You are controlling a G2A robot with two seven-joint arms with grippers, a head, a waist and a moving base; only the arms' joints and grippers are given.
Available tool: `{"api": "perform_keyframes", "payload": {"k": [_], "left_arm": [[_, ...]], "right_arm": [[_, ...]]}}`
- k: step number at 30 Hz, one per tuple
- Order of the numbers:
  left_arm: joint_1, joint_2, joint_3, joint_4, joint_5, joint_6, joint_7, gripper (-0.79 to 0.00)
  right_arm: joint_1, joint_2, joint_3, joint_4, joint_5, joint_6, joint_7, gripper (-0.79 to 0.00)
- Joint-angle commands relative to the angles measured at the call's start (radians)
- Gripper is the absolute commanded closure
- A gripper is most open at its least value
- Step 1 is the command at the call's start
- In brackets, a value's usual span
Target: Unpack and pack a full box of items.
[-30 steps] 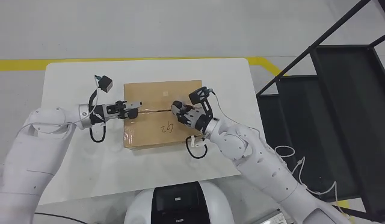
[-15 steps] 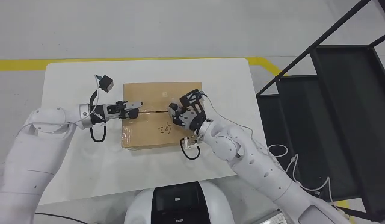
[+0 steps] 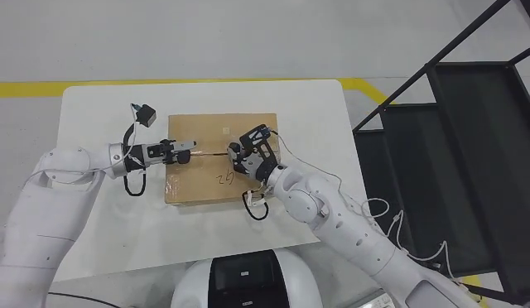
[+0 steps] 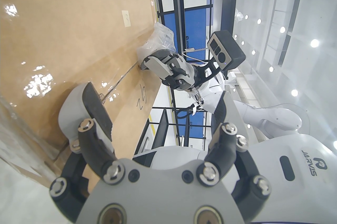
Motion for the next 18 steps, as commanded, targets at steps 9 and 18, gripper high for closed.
{"api": "perform_keyframes", "payload": {"k": [9,18], "left_arm": [[0.003,0.001,-0.008,-0.003,-0.010,-0.004,0.000,-0.785],[0.043,0.017,-0.125,-0.018,-0.138,-0.052,0.017,-0.785]], "right_arm": [[0.026,-0.014,-0.001,-0.025,-0.002,0.000,0.037,-0.785],[0.067,-0.038,-0.041,0.000,0.005,-0.002,0.061,-0.785]]}}
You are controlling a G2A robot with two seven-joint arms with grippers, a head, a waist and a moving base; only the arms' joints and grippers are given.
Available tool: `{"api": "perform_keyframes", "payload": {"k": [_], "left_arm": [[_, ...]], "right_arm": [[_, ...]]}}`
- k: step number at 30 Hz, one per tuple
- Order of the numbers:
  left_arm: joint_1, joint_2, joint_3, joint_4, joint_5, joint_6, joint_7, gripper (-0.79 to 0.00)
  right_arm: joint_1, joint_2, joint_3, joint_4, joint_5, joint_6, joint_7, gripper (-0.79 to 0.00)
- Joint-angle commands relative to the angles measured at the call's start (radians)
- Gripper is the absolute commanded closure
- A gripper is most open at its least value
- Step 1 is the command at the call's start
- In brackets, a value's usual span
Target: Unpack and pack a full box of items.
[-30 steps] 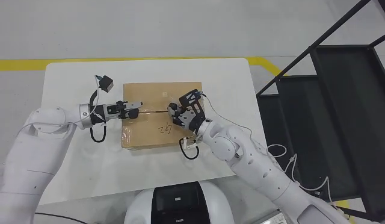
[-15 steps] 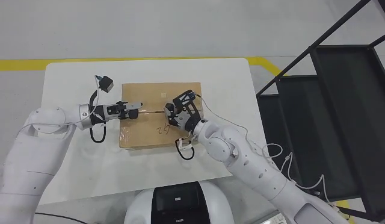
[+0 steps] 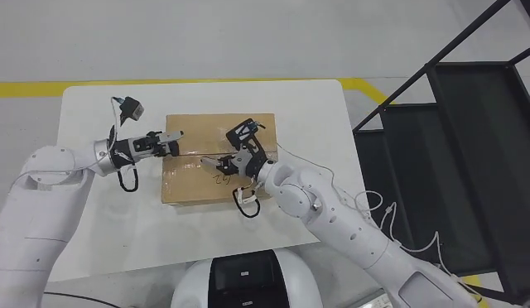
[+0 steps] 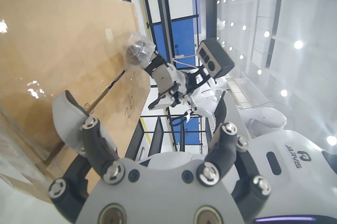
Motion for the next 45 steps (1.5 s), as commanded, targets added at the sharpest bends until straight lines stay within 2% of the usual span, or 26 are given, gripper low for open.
{"api": "perform_keyframes", "payload": {"k": [1,5,9,15,27,35,40,45], "left_arm": [[0.024,0.009,-0.055,-0.006,-0.036,-0.010,0.013,-0.785],[0.070,0.023,-0.132,0.006,-0.052,0.003,0.039,-0.785],[0.085,0.026,-0.140,0.025,-0.019,0.026,0.064,-0.785],[0.045,0.010,-0.071,0.099,0.042,0.040,0.135,-0.785],[-0.032,-0.026,0.070,0.161,0.020,0.073,0.036,-0.785],[-0.083,-0.055,0.164,0.171,0.032,0.066,0.019,-0.785],[-0.109,-0.069,0.200,0.185,0.030,0.055,0.002,-0.785],[-0.117,-0.072,0.195,0.203,0.017,0.036,-0.003,-0.785]], "right_arm": [[0.001,-0.003,-0.006,-0.002,-0.002,-0.005,0.003,-0.785],[-0.009,-0.005,0.000,-0.011,-0.002,-0.017,0.001,-0.785],[-0.022,-0.003,0.017,-0.029,-0.025,-0.015,-0.010,-0.785],[-0.030,-0.006,0.026,-0.047,-0.081,0.020,-0.010,-0.785],[-0.057,-0.003,0.084,-0.043,-0.064,0.001,0.012,-0.785],[-0.155,0.024,0.200,-0.085,-0.068,-0.030,0.025,-0.785],[-0.222,0.041,0.270,-0.141,-0.076,-0.057,0.040,-0.785],[-0.243,0.046,0.283,-0.192,-0.092,-0.084,0.054,-0.785]]}}
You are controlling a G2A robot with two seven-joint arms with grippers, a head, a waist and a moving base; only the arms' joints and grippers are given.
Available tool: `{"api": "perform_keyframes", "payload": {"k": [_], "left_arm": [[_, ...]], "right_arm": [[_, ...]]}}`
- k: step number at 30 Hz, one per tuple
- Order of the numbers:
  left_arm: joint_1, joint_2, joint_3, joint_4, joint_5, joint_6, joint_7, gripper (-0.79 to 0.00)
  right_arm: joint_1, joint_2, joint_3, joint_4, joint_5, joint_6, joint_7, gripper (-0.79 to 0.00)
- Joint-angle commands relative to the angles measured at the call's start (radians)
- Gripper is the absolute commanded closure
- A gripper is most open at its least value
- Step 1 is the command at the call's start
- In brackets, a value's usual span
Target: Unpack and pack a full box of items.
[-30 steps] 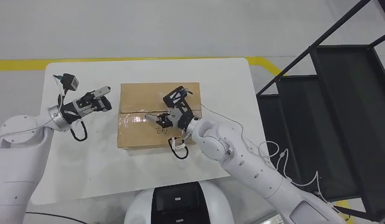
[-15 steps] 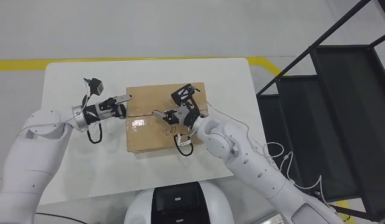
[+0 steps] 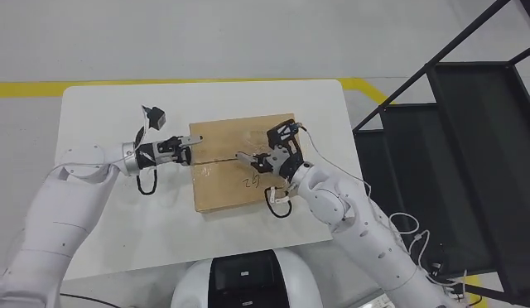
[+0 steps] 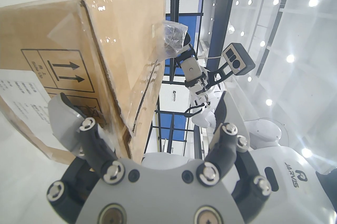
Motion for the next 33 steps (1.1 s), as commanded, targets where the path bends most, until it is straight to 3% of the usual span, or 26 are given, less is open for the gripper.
{"api": "perform_keyframes", "payload": {"k": [1,11,18,19,20,21,33], "left_arm": [[0.003,0.002,-0.011,0.002,-0.009,-0.008,-0.006,-0.785],[0.049,0.023,-0.089,-0.038,-0.016,-0.020,-0.007,-0.785],[0.080,0.036,-0.137,-0.068,-0.021,-0.013,-0.004,-0.785],[0.084,0.037,-0.142,-0.071,-0.022,-0.012,-0.003,-0.785],[0.087,0.038,-0.146,-0.074,-0.021,-0.011,-0.002,-0.785],[0.090,0.039,-0.150,-0.076,-0.021,-0.011,-0.001,-0.785],[0.098,0.043,-0.184,-0.058,0.006,-0.037,0.075,-0.785]], "right_arm": [[0.007,-0.001,-0.009,-0.011,-0.014,-0.004,0.011,-0.785],[0.161,-0.038,-0.097,0.123,0.093,0.069,0.084,-0.785],[0.202,-0.048,-0.101,0.163,0.126,0.065,0.070,-0.785],[0.201,-0.048,-0.099,0.161,0.125,0.066,0.070,-0.499],[0.199,-0.048,-0.096,0.157,0.119,0.067,0.069,-0.092],[0.195,-0.047,-0.094,0.153,0.115,0.067,0.069,0.000],[0.166,-0.045,-0.081,0.128,0.116,0.043,0.072,0.000]]}}
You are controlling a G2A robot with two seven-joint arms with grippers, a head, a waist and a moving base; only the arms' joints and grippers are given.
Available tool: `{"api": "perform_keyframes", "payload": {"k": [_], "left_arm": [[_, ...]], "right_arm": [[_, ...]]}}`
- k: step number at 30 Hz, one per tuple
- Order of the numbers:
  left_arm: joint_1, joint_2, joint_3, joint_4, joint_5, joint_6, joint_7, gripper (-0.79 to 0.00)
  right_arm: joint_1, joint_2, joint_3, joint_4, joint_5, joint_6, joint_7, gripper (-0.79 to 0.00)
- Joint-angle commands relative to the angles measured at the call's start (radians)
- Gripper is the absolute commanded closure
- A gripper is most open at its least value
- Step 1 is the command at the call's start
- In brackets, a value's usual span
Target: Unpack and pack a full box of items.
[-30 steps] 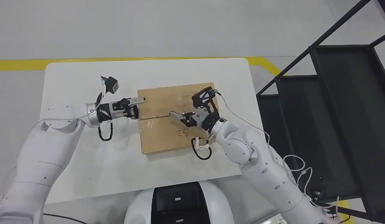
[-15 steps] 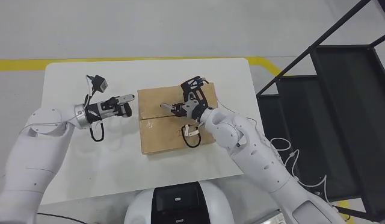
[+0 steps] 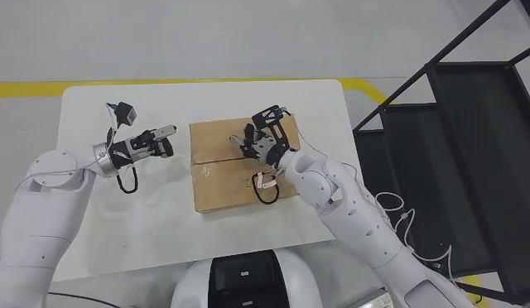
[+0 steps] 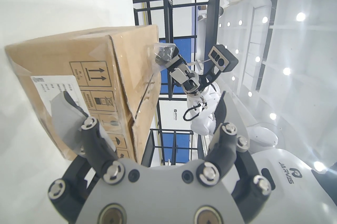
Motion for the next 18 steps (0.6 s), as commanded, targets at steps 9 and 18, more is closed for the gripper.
{"api": "perform_keyframes", "payload": {"k": [9,18], "left_arm": [[0.059,0.026,-0.144,-0.014,-0.089,-0.029,0.008,-0.785],[0.104,0.034,-0.179,-0.053,-0.087,-0.014,0.014,-0.785]], "right_arm": [[-0.051,0.004,0.004,-0.060,0.003,-0.066,-0.027,0.000],[-0.096,0.011,0.032,-0.105,-0.012,-0.104,-0.067,0.000]]}}
